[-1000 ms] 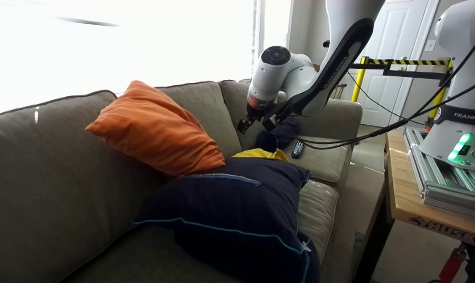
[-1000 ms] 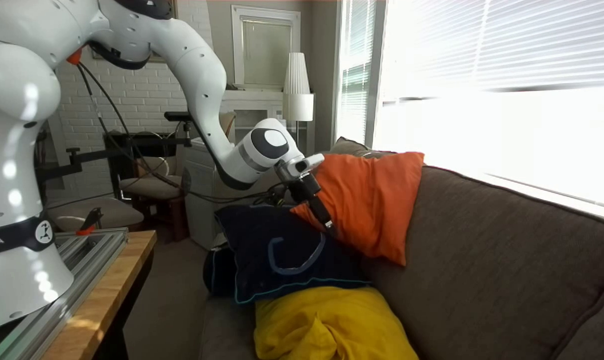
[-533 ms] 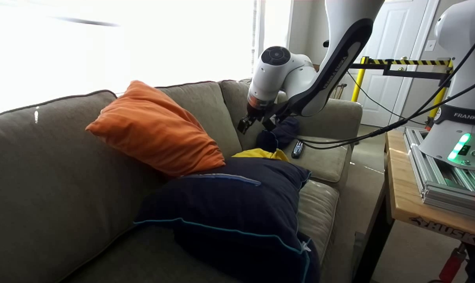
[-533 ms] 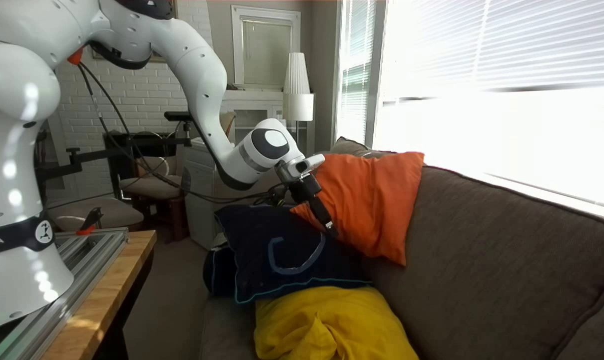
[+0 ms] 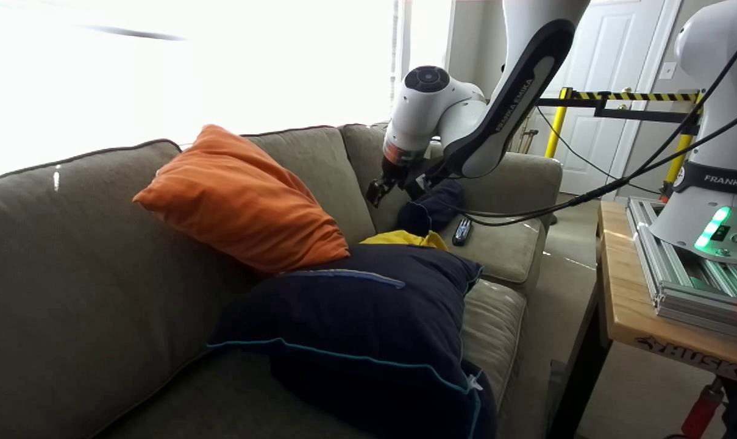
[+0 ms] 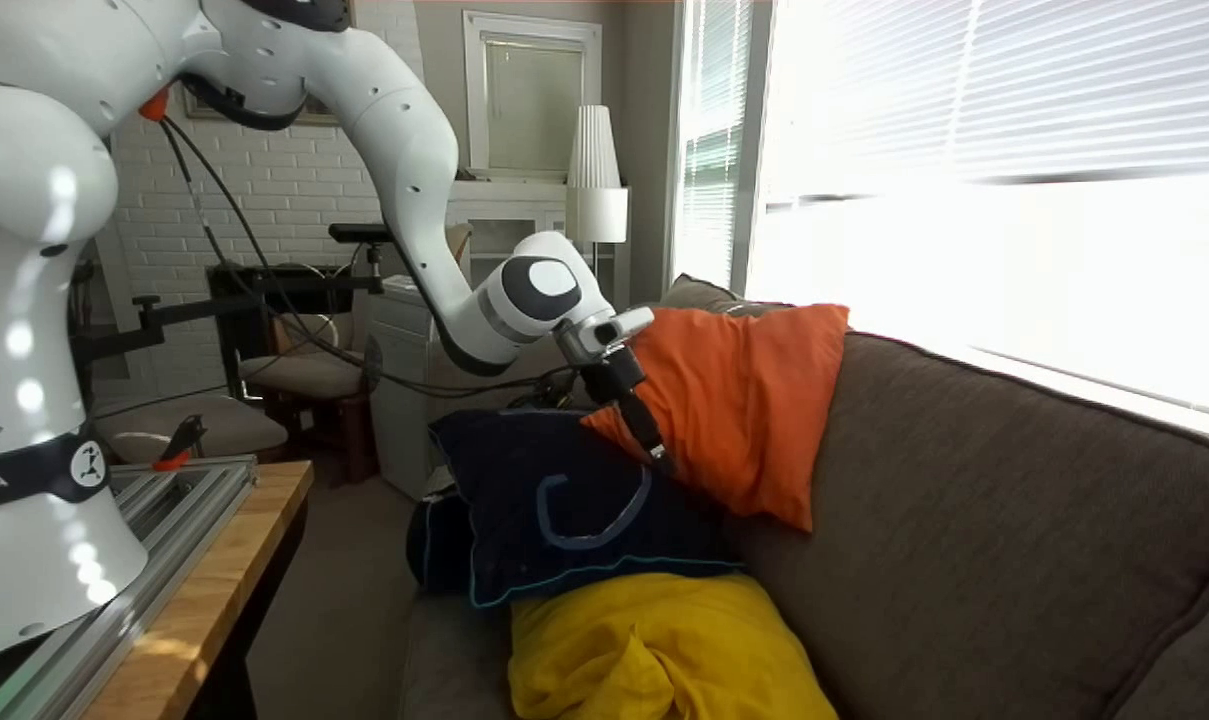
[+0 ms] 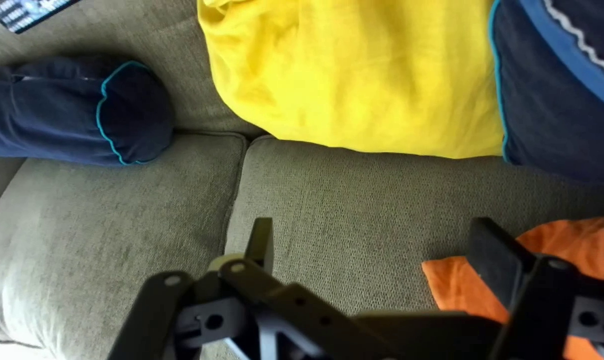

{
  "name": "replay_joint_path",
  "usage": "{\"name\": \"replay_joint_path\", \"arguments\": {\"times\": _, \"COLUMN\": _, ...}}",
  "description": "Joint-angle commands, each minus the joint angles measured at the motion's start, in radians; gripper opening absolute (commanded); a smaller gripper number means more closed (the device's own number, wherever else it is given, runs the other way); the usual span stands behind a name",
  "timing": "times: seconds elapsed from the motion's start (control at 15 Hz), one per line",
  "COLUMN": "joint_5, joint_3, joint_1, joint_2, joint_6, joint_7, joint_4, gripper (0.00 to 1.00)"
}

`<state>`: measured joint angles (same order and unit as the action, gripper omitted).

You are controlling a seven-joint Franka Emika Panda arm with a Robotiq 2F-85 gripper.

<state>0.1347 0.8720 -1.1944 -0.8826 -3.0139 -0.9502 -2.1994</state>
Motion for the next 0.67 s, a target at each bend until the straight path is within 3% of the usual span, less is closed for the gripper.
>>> {"name": "replay_joint_path", "arguments": {"times": 0.0, "joint_5": -0.062, "joint_3": -0.078, "joint_1": 0.147, "joint_2": 0.212, "joint_6": -0.035, "joint_7": 0.165, "joint_4": -0.047, "gripper": 1.00}}
{"name": "replay_joint_path", "arguments": {"times": 0.27, "joint_5": -0.075, "joint_3": -0.218, "joint_1": 0.351, "joint_2": 0.387, "joint_6": -0.074, "joint_7": 0.332, "joint_4": -0.090, "gripper": 1.00}}
{"name": "replay_joint_path", "arguments": {"times": 0.53, "joint_5": -0.126, "joint_3": -0.502, "joint_1": 0.649, "joint_2": 0.530, "joint_6": -0.078, "joint_7": 0.505, "joint_4": -0.149, "gripper": 1.00}}
{"name": "replay_joint_path", "arguments": {"times": 0.6, "joint_5": -0.199, "joint_3": -0.577, "joint_1": 0.709, "joint_2": 0.544, "joint_6": -0.080, "joint_7": 0.578, "joint_4": -0.172, "gripper": 1.00}}
